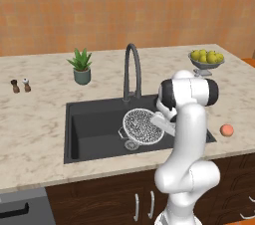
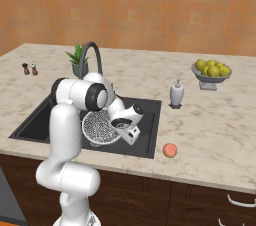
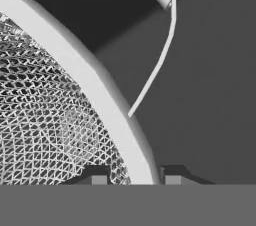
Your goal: Put the colander in the sink, put the peach in the colander, and turn on the sink faucet and pour water over the colander.
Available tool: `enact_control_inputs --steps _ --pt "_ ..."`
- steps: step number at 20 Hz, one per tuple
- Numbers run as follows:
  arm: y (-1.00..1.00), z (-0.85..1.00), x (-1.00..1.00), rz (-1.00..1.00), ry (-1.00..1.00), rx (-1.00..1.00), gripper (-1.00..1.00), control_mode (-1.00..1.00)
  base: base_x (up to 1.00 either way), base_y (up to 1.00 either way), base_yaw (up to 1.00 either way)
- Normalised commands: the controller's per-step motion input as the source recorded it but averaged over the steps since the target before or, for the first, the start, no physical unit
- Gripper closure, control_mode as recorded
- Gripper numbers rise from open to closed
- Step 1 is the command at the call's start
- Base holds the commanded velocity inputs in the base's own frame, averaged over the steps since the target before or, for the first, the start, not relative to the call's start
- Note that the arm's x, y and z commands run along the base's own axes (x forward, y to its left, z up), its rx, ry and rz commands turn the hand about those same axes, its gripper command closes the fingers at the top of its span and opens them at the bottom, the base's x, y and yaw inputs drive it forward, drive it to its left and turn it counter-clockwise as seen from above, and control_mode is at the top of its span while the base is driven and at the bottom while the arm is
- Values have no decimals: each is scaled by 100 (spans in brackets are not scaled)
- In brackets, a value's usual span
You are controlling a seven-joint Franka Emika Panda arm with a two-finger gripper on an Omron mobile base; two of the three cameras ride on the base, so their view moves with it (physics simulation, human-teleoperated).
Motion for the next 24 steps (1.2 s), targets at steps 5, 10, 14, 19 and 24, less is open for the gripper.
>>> enact_control_inputs --steps 5,10,14,19,24 --pt "0 0 -34 18 6 0 100 -100 0 0 0" --pt "25 0 -18 13 2 0 100 -100 0 0 0" --pt "44 0 0 6 0 0 100 -100 0 0 0" --pt "17 -10 0 2 0 0 100 -100 0 0 0" --pt "11 -31 0 0 0 0 100 -100 0 0 0"
